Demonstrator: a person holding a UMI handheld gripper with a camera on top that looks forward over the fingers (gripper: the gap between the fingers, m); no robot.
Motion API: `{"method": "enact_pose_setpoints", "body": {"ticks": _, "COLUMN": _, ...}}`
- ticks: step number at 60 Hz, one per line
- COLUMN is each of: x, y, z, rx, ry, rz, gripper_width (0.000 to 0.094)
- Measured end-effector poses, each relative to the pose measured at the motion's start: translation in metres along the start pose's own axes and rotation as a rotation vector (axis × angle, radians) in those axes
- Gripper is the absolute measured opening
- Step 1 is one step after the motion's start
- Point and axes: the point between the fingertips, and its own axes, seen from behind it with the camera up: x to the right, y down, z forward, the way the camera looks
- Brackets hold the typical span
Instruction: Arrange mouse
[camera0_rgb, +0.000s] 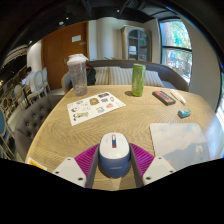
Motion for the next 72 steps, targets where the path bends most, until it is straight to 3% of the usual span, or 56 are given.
{"method": "enact_pose_setpoints", "body": {"ticks": 6, "x": -0.003, "y": -0.003, "z": 0.002, "rx": 0.031, "ry": -0.002, "rz": -0.024, "gripper_width": 0.0554}}
{"method": "enact_pose_setpoints", "body": {"ticks": 16, "x": -0.009, "y": -0.003, "z": -0.009, "rx": 0.038, "ry": -0.065, "rz": -0.037, "gripper_width": 0.0431}}
{"method": "enact_pose_setpoints", "body": {"ticks": 21, "x": -0.002, "y": -0.034, "z": -0.042, "rx": 0.147, "ry": -0.088, "rz": -0.072, "gripper_width": 0.0426}}
{"method": "enact_pose_setpoints", "body": {"ticks": 27, "x": 0.057, "y": -0.089, "z": -0.093, "rx": 0.304, "ry": -0.007, "rz": -0.027, "gripper_width": 0.0426}}
{"method": "enact_pose_setpoints", "body": {"ticks": 32, "x": 0.125, "y": -0.113, "z": -0.119, "rx": 0.360, "ry": 0.073, "rz": 0.019, "gripper_width": 0.0406}}
{"method": "enact_pose_setpoints", "body": {"ticks": 39, "x": 0.203, "y": -0.085, "z": -0.108, "rx": 0.289, "ry": 0.132, "rz": 0.067, "gripper_width": 0.0403}}
{"method": "enact_pose_setpoints", "body": {"ticks": 49, "x": 0.236, "y": -0.001, "z": -0.049, "rx": 0.084, "ry": 0.122, "rz": 0.060, "gripper_width": 0.0404}}
{"method": "enact_pose_setpoints", "body": {"ticks": 58, "x": 0.235, "y": 0.011, "z": -0.036, "rx": 0.071, "ry": 0.106, "rz": 0.071, "gripper_width": 0.0412}}
{"method": "enact_pose_setpoints", "body": {"ticks": 69, "x": 0.235, "y": 0.012, "z": -0.041, "rx": 0.043, "ry": 0.103, "rz": 0.026, "gripper_width": 0.0561}}
{"method": "enact_pose_setpoints", "body": {"ticks": 72, "x": 0.236, "y": 0.012, "z": -0.046, "rx": 0.036, "ry": 0.103, "rz": 0.028, "gripper_width": 0.0688}}
